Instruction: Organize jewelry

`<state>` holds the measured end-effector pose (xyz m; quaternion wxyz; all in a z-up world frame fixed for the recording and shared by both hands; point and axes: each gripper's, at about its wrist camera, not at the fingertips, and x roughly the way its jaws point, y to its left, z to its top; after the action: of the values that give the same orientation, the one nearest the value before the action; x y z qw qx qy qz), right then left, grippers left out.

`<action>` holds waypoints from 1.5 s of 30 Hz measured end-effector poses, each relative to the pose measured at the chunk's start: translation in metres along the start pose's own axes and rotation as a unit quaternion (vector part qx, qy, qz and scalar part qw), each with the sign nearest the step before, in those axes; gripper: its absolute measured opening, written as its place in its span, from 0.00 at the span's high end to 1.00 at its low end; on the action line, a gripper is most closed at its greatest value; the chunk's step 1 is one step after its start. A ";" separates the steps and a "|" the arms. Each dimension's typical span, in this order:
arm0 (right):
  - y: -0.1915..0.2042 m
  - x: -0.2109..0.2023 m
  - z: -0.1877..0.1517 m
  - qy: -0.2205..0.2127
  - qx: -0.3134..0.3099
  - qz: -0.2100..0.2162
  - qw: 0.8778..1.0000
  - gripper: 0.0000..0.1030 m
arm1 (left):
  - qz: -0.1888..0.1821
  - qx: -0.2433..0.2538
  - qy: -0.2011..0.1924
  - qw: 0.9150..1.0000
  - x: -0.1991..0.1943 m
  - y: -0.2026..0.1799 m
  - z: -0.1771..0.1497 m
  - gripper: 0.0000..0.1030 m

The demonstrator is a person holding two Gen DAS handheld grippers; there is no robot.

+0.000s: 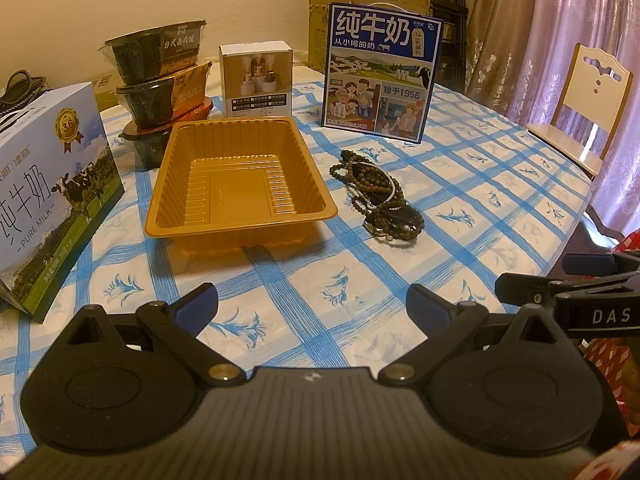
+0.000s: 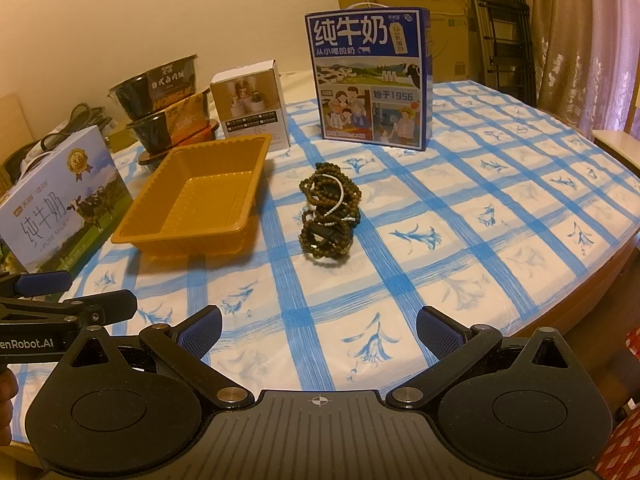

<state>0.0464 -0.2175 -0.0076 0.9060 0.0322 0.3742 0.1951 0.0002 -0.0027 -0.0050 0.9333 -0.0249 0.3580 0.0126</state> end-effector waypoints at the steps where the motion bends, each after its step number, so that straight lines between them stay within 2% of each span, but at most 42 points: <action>1: 0.000 0.000 0.000 0.000 0.000 0.000 1.000 0.00 | 0.000 0.000 0.000 1.000 0.000 0.000 0.000 0.03; 45: 0.002 0.000 0.001 -0.003 0.001 0.000 1.000 0.00 | 0.002 -0.002 -0.001 1.000 0.000 0.002 0.002 0.03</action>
<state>0.0467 -0.2157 -0.0063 0.9072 0.0332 0.3714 0.1946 0.0012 -0.0007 -0.0036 0.9337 -0.0257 0.3568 0.0151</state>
